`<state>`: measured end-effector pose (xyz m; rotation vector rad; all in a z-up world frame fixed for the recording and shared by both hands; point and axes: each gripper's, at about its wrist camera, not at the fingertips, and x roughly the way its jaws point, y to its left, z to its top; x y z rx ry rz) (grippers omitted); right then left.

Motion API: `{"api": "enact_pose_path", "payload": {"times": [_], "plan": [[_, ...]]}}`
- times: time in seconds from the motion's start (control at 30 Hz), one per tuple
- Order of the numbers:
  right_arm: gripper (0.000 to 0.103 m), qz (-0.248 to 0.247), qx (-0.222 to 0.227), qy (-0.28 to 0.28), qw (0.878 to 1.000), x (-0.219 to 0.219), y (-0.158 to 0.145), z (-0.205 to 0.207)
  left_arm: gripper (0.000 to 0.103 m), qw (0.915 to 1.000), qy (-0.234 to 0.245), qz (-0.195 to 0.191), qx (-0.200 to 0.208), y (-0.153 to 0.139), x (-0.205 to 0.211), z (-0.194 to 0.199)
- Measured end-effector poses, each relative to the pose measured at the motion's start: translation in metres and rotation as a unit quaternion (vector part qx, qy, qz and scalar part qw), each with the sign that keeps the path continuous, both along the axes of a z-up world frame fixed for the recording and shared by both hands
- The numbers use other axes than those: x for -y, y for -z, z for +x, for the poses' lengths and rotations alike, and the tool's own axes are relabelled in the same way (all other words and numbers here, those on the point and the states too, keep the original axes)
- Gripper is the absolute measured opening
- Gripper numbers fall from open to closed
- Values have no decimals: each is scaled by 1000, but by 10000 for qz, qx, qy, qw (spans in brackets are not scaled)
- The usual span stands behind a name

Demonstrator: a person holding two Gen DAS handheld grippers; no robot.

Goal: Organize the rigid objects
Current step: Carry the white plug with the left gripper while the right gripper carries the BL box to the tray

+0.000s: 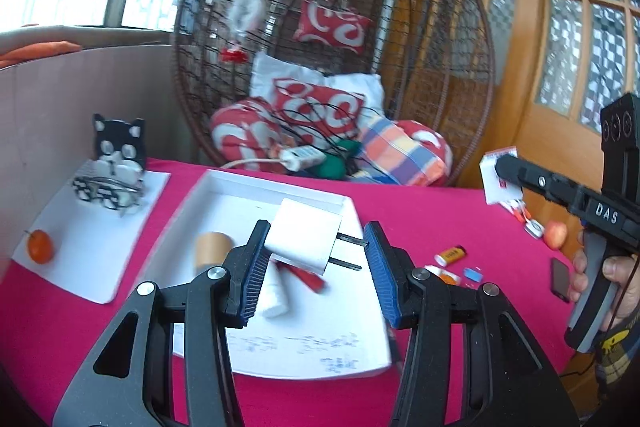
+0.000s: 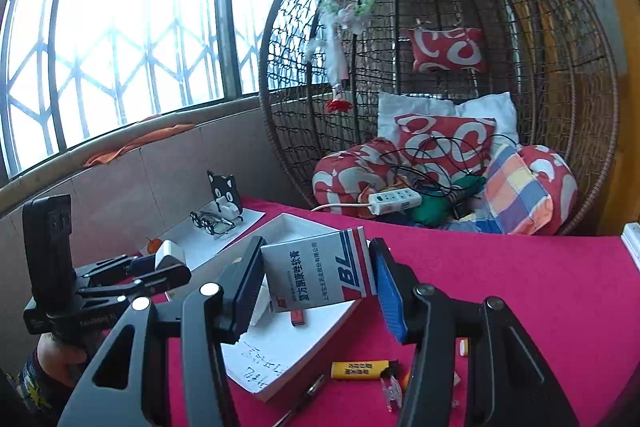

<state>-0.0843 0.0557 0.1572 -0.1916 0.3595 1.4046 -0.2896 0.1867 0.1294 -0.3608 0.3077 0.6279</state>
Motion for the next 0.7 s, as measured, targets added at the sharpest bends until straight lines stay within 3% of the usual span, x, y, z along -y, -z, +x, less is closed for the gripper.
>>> {"api": "enact_pose_path", "payload": {"times": [0.2,0.33,0.7], "plan": [[52,-156,34,-156,9997,-31,5,-7,47,9985,-536,-8,-57,-3,-34,-24],[52,-428,8,-140,9990,-54,19,-5,47,9981,-535,-281,-69,2,-63,-25],[52,-1222,-316,-115,9919,-130,71,-1,47,9937,-189,-963,-547,36,-116,49]]}}
